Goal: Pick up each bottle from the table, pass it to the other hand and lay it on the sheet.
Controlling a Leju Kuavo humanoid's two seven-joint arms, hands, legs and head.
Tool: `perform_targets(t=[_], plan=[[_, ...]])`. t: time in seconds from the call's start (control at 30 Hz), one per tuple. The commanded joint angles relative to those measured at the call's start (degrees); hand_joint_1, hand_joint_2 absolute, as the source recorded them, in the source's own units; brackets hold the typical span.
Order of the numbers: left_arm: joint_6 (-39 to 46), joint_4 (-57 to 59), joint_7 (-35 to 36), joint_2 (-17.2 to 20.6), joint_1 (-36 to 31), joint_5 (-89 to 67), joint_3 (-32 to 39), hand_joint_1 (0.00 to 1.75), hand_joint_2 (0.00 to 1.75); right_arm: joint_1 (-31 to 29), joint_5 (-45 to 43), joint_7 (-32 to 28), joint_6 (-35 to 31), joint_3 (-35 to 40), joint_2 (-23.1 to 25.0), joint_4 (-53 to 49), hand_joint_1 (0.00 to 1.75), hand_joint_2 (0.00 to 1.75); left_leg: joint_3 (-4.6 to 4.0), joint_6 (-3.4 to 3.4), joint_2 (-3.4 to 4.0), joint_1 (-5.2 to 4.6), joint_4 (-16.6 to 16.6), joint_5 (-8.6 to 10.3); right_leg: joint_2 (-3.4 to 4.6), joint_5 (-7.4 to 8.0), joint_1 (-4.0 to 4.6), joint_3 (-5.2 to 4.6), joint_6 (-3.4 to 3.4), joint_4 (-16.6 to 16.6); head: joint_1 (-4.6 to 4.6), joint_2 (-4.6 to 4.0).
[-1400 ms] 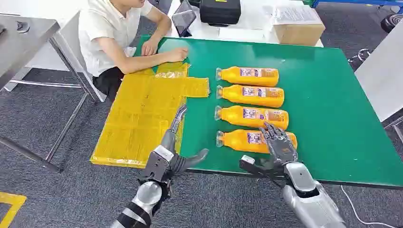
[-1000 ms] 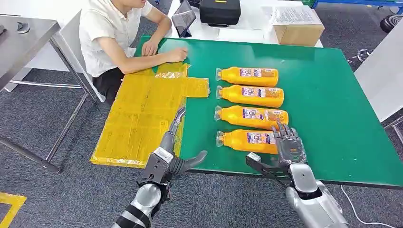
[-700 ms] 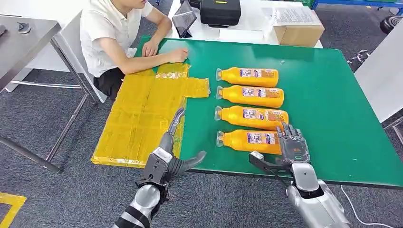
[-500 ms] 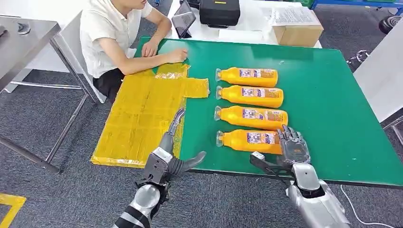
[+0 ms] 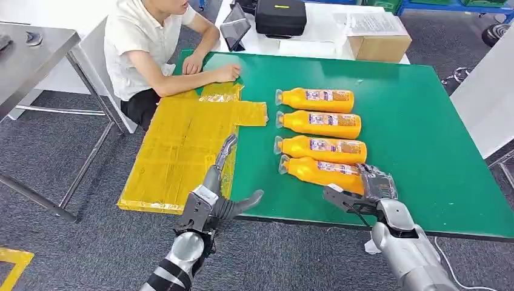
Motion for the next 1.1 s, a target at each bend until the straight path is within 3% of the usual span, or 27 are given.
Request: perform_targets(t=[0.03, 0.27, 0.43, 0.5, 0.6, 0.67, 0.83, 0.97, 1.1], plan=[[-0.18, 3.71, -0.37, 1.92, -2.40, 0.57, -0.99, 0.00, 1.75, 4.18, -2.53, -2.60, -0.56, -2.39, 3.60, 11.34, 1.75, 1.75, 0.32, -0.10, -0.16, 0.13, -0.12, -0.05, -0.14, -0.04, 0.13, 0.39, -0.12, -0.20, 0.00, 0.00], [-0.15, 3.34, -0.49, 2.03, -1.93, 0.77, -1.01, 0.00, 1.75, 5.14, -3.96, -3.97, -0.22, -3.01, 3.79, 10.64, 1.75, 1.75, 0.78, -0.13, -0.15, 0.16, -0.15, -0.20, -0.14, -0.11, 0.15, 0.80, -0.15, -0.28, 0.00, 0.00], [0.65, 0.71, -1.50, 2.46, 0.20, 0.92, -0.91, 0.00, 1.75, 12.23, -15.16, -15.51, 1.45, -5.67, 4.65, 0.22, 1.75, 1.75, 0.88, -0.14, -0.25, 0.20, -0.25, -0.19, -0.24, -0.13, 0.19, 0.94, -0.19, -0.41, 0.02, 0.00], [2.77, -1.30, -2.03, 1.72, 1.90, 2.71, 0.46, 0.00, 1.75, 15.96, -18.67, -17.26, 1.09, -5.06, 4.81, -8.19, 1.75, 1.75, 0.97, -0.16, -0.07, 0.23, -0.13, -0.35, -0.08, -0.17, 0.22, 1.01, -0.15, -0.32, 0.02, 0.00], [3.60, -4.38, -2.55, 1.73, 5.31, 7.86, 2.15, 0.00, 1.75, 20.62, -23.09, -16.49, 0.93, -3.47, 4.81, -19.50, 1.75, 1.75, 1.13, -0.20, 0.26, 0.23, -0.11, -0.61, 0.28, -0.20, 0.24, 1.12, -0.17, -0.25, 0.04, 0.00], [3.51, -4.52, -2.72, 1.99, 5.64, 8.10, 2.09, 0.00, 1.75, 21.03, -23.29, -15.75, 1.09, -2.99, 4.55, -20.55, 1.75, 1.75, 1.10, -0.23, 0.32, 0.21, -0.14, -0.64, 0.35, -0.20, 0.21, 1.59, -0.19, -0.24, 0.00, 0.00], [3.37, -4.46, -2.22, 1.45, 5.80, 9.83, 3.04, 0.00, 1.75, 20.73, -24.65, -17.26, 0.37, -3.41, 4.68, -19.89, 1.75, 1.75, 0.84, -0.24, 0.22, 0.28, -0.08, -0.61, 0.27, -0.25, 0.27, 1.37, -0.23, -0.17, -0.02, 0.00], [-3.82, -7.57, 1.20, 2.72, 10.89, 19.23, 5.66, 0.00, 1.75, 23.90, -27.98, -18.97, -1.33, -1.62, 6.31, -28.11, 1.75, 1.75, 0.76, -0.24, 0.44, 0.28, -0.13, -0.65, 0.52, -0.25, 0.25, 1.24, -0.27, -0.19, 0.00, 0.00], [-10.28, -11.83, 4.99, 4.16, 15.72, 27.23, 4.91, 0.00, 1.75, 22.56, -31.81, -19.90, -2.32, 0.53, 8.61, -28.69, 1.75, 1.75, 0.57, -0.25, 0.54, 0.26, -0.09, -0.67, 0.63, -0.26, 0.23, 1.08, -0.27, -0.12, 0.00, 0.00]])
